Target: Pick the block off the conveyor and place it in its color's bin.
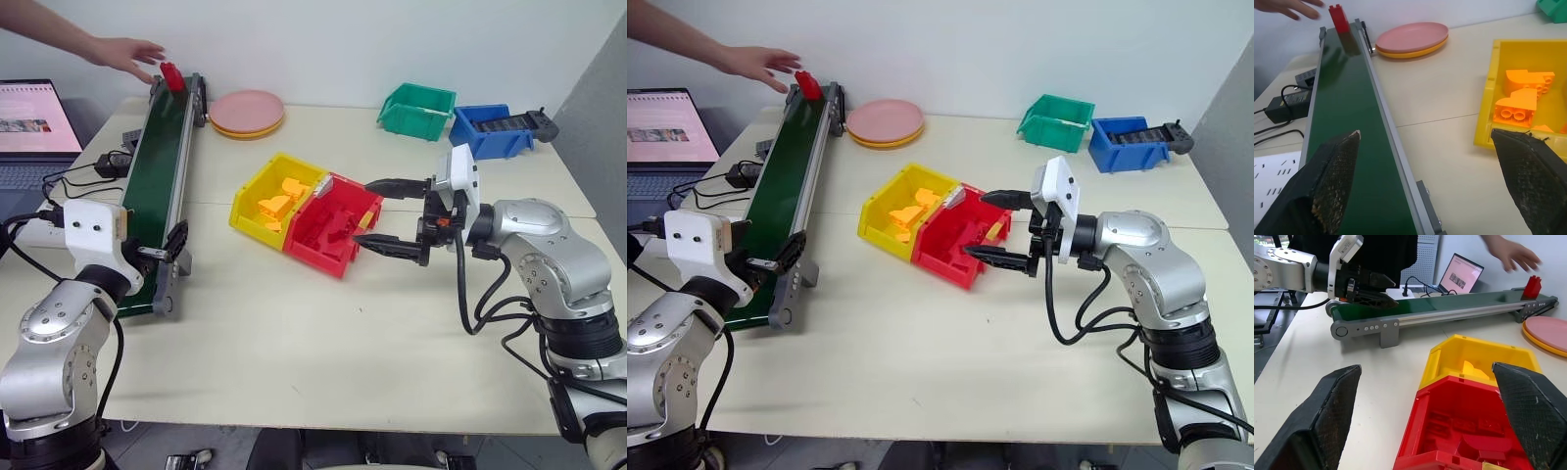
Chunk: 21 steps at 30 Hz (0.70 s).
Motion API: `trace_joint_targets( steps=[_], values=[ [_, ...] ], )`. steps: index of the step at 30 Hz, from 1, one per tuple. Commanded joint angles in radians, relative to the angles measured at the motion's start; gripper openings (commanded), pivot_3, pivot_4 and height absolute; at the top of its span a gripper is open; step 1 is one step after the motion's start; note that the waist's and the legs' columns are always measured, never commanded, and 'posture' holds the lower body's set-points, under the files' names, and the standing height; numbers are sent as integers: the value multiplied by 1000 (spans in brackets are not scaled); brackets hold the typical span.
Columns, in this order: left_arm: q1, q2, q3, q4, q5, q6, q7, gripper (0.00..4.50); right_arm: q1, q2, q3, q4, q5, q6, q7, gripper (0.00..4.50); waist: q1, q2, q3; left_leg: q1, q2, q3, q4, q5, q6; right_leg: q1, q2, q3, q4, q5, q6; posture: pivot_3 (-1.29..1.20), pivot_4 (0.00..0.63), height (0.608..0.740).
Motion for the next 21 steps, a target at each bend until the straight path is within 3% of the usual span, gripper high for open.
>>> trace_joint_targets(
  steps=[1, 9, 21],
  values=[
    [-4, 16, 39, -27, 0, -12, 12, 4470, -24, 0, -22, -16, 3, -25, 0, 4500, 0, 0, 0, 0, 0, 0, 0, 0, 0, 0, 0, 0, 0, 0, 0, 0, 150, 740],
    [-32, 22, 57, -19, 61, -34, 101, 4470, -26, -7, -24, -21, 13, -20, 5, 4500, 0, 0, 0, 0, 0, 0, 0, 0, 0, 0, 0, 0, 0, 0, 0, 0, 150, 740],
    [-12, 7, 69, -35, 17, -62, 69, 4470, -42, -3, -18, 7, 11, -27, 29, 4500, -1, 0, 0, 0, 0, 0, 0, 0, 0, 0, 0, 0, 0, 0, 0, 0, 150, 740]
  ],
)
